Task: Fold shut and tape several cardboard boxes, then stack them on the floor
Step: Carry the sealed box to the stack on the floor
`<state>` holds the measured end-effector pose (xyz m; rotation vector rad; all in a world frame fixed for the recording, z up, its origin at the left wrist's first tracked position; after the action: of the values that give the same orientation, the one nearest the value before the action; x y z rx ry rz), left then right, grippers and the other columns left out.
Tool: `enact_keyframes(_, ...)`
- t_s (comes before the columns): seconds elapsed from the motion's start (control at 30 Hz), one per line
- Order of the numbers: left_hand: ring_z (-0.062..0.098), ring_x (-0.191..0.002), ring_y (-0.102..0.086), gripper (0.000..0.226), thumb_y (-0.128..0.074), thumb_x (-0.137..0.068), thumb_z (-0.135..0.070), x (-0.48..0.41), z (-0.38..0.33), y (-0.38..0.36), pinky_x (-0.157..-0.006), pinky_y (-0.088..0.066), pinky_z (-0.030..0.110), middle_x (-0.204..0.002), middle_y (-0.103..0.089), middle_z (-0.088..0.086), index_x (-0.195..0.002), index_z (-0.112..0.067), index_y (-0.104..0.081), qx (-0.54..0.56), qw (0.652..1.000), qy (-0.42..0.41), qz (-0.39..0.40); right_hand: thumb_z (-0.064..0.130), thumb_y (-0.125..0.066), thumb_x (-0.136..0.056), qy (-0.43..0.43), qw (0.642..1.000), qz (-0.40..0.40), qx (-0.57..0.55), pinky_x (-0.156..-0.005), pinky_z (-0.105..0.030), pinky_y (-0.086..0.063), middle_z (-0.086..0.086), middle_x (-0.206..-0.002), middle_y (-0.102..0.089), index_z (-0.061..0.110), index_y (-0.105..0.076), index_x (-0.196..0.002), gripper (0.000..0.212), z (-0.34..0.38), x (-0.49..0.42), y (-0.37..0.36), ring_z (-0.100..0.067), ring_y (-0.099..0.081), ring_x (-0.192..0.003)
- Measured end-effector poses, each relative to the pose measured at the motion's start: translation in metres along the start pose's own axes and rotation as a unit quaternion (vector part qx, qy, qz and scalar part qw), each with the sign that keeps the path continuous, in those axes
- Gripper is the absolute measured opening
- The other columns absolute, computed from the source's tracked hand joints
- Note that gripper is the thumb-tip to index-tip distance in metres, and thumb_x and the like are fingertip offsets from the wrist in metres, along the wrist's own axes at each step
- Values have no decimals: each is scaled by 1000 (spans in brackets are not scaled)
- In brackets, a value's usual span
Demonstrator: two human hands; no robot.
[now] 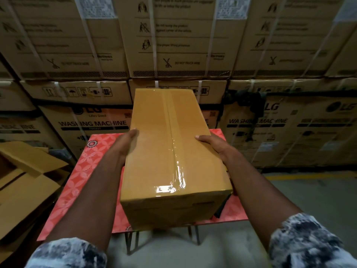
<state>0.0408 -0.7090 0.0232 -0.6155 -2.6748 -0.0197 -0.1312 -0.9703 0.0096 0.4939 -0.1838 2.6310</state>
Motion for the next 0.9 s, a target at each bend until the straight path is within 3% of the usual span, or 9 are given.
enact_keyframes(0.07,21,-133,-52,39,-34,-111,-22,5,-12,-22,-109,-39,30,-149,-49,8,-137,-2,-53,11,1000,-21,-18,27,-81,-82,8,1000,-16,0,-83,-48,-59,-15,-98,-74,13,-62,-120,45,14,6,17,-32,-72,-85)
enact_keyframes(0.13,20,-149,-30,45,-31,-111,-20,14,-23,-42,-117,-21,26,-160,-35,8,-150,2,-37,17,999,-41,-23,36,-88,-69,18,1000,-10,8,-87,-52,-59,-18,-111,-73,20,-62,-125,64,26,11,36,-35,-72,-96)
enact_keyframes(0.2,20,-144,-38,45,-37,-110,-21,15,-27,-61,-113,-29,27,-154,-43,8,-149,1,-40,1,998,-50,-26,36,-86,-72,27,1000,-4,13,-89,-51,-58,-18,-115,-71,23,-61,-127,62,36,17,56,-35,-70,-97)
enact_keyframes(0.3,15,-113,-53,42,-42,-108,-22,22,-32,-91,-90,-38,20,-133,-51,0,-144,0,-47,-10,997,-65,-40,28,-76,-87,31,999,-5,23,-86,-47,-56,-16,-107,-73,18,-61,-127,44,48,32,88,-32,-69,-89)
enact_keyframes(0.37,17,-113,-55,40,-41,-108,-22,23,-31,-116,-90,-41,21,-139,-51,1,-142,-1,-50,-7,997,-64,-30,29,-75,-88,32,999,-10,33,-85,-46,-56,-15,-107,-72,19,-59,-124,41,52,44,113,-31,-69,-89)
enact_keyframes(0.5,17,-87,-58,27,-42,-108,-23,36,-21,-167,-78,-48,27,-108,-60,8,-108,-7,-64,-15,998,-64,-14,29,-73,-90,30,998,-24,49,-79,-43,-58,-14,-103,-71,20,-58,-117,32,55,66,166,-29,-68,-86)
enact_keyframes(0.6,23,-103,-56,40,-49,-105,-31,39,-14,-198,-87,-40,28,-118,-58,9,-129,-3,-62,-55,995,-79,-23,30,-73,-90,31,997,-35,61,-64,-33,-55,-12,-97,-70,18,-58,-116,32,54,77,204,-24,-67,-75)
enact_keyframes(0.77,21,-110,-52,36,-45,-107,-25,35,-7,-262,-85,-36,23,-121,-52,5,-131,-3,-59,-69,995,-73,-3,31,-74,-88,25,996,-64,59,-60,-31,-55,-12,-97,-71,14,-59,-126,44,45,86,261,-24,-68,-72)
enact_keyframes(0.9,6,-85,-58,27,-39,-109,-22,23,-5,-314,-62,-42,8,-110,-53,-1,-114,-9,-62,-52,996,-70,22,31,-74,-88,13,996,-79,37,-75,-39,-56,-14,-100,-71,17,-60,-115,34,41,86,305,-28,-67,-81)
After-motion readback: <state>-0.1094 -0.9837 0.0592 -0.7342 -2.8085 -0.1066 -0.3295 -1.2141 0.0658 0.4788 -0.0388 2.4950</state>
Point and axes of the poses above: each hand's wrist, its own x-axis away from the middle knuckle, its own y-axis out of the back of the hand, z = x × y, the point moved 1 cm from there along -x, towards the middle knuckle
